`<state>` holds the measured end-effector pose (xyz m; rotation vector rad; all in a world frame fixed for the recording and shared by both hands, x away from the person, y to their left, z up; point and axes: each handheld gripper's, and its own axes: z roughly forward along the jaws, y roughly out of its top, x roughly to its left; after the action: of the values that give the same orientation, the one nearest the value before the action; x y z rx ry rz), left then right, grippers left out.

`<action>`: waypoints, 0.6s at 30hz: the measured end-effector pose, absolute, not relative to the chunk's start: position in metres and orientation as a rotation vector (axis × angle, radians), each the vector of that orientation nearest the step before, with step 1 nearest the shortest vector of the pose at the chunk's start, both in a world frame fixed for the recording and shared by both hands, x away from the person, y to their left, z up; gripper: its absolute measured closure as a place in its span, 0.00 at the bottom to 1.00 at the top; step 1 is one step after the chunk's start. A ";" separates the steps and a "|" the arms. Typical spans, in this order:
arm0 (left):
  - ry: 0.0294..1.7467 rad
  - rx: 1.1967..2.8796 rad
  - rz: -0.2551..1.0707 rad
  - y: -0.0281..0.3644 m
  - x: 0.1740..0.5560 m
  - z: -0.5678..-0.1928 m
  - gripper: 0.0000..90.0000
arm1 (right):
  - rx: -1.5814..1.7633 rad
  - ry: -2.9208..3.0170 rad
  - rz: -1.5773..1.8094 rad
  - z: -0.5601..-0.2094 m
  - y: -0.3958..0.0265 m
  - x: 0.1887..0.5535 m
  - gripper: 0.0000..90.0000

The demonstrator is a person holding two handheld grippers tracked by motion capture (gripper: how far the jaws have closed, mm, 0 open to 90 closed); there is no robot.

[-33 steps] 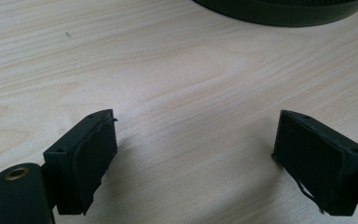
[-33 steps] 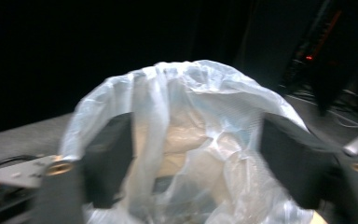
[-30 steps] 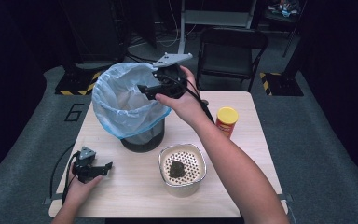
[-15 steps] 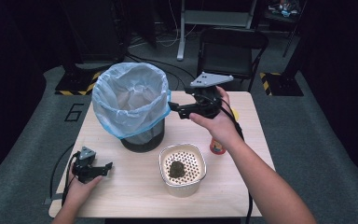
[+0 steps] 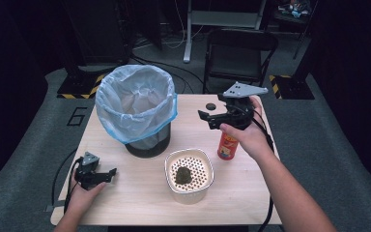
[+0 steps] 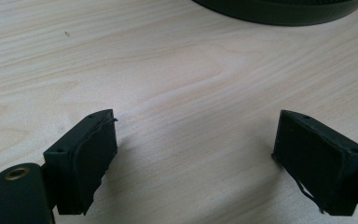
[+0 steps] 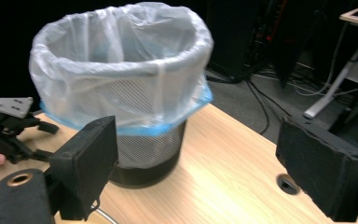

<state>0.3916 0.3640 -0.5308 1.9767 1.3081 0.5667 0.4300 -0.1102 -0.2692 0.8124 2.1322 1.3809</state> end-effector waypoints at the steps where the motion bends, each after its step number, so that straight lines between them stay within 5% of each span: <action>1: 1.306 1.980 0.569 0.364 0.391 -0.531 0.15 | 0.820 2.126 1.380 -0.271 -0.115 0.430 0.13; 18: 1.311 1.982 0.564 0.364 0.392 -0.531 0.15 | 1.005 2.014 1.305 -0.314 -0.178 0.420 0.13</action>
<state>0.3921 0.3638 -0.5305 1.9815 1.3111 0.5638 0.4200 -0.1783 -0.3140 1.0051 2.0145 1.3054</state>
